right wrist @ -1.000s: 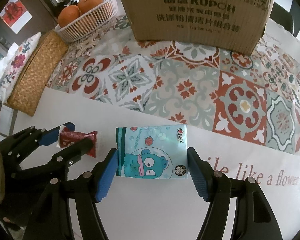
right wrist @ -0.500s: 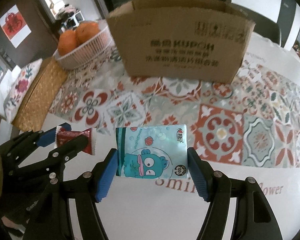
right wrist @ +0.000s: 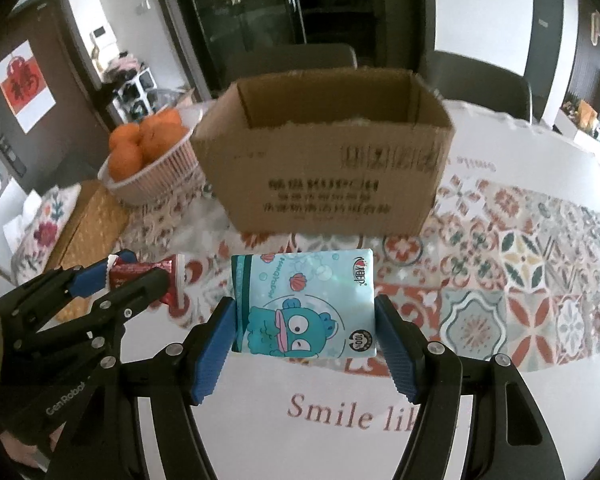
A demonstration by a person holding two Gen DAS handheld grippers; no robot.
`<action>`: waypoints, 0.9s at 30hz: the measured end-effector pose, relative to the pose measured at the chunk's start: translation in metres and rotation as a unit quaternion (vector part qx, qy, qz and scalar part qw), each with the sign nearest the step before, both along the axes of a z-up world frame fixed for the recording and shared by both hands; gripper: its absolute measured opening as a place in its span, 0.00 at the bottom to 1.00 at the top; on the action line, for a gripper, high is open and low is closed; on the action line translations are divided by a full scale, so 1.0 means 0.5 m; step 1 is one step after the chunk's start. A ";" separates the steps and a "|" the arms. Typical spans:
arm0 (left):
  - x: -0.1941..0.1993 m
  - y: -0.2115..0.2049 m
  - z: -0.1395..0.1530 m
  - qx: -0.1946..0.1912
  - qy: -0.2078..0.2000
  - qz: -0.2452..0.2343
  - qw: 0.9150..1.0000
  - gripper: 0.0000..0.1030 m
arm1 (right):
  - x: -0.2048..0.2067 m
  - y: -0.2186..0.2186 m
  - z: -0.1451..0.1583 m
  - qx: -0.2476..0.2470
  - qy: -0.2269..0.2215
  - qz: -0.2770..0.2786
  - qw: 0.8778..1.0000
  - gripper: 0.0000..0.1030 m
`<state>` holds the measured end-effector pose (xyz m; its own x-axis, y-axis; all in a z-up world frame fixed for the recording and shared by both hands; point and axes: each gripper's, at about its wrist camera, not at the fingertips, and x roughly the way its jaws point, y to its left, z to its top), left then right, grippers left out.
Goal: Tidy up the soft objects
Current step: 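Lift the candy packet with left gripper while right gripper carries the tissue pack to the box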
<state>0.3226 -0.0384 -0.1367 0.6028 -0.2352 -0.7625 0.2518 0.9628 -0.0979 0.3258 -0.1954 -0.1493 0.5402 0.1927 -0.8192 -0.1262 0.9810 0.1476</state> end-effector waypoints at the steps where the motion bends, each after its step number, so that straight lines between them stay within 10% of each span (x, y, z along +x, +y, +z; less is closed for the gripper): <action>1: 0.005 -0.002 0.005 -0.001 -0.003 -0.001 1.000 0.39 | 0.003 -0.003 0.006 0.001 -0.005 -0.003 1.000 0.67; 27: 0.130 -0.051 0.139 -0.001 -0.080 -0.007 0.997 0.39 | 0.110 -0.053 0.126 0.019 -0.087 -0.031 0.996 0.67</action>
<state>0.3875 -0.0641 -0.0671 0.7136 -0.2460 -0.6559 0.2777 0.9589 -0.0575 0.3808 -0.2220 -0.0864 0.6855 0.1841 -0.7044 -0.0934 0.9817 0.1657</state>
